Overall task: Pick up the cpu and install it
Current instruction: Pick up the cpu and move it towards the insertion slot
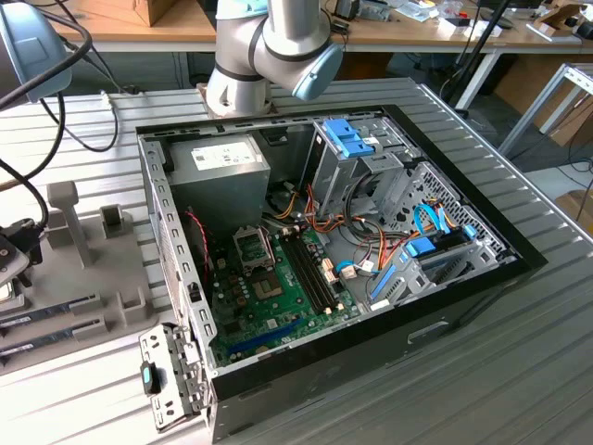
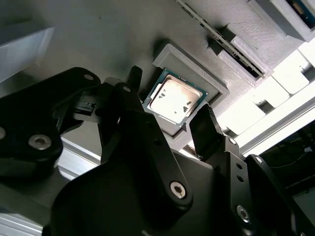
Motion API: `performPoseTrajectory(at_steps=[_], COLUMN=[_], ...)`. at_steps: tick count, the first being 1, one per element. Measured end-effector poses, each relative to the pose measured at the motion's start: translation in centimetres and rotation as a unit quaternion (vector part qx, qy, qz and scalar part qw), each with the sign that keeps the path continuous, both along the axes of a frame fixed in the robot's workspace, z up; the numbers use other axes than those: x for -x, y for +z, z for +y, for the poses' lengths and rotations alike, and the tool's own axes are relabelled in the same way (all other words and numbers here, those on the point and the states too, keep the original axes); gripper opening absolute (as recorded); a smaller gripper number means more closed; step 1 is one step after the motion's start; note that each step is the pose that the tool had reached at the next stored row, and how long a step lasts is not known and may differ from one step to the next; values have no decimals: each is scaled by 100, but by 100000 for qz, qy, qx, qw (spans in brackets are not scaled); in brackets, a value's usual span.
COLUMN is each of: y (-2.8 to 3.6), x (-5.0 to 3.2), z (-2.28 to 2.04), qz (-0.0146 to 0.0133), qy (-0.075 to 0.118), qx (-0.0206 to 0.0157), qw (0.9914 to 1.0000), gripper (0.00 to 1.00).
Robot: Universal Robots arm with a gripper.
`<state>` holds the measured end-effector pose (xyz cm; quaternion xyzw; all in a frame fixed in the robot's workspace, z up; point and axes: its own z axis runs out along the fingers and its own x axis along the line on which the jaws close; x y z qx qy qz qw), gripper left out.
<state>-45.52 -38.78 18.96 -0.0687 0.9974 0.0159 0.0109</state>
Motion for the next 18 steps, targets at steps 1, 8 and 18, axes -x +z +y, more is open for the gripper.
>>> performPoseTrajectory(at_steps=[1,8,18], y=[1,-1,-3], x=[19,20,18], z=[1,-13,-5], qz=[12,9,2], qy=[-5,-84,-84], qx=[4,436,435], qw=[100000,99999,99999], gripper=[66,66,66])
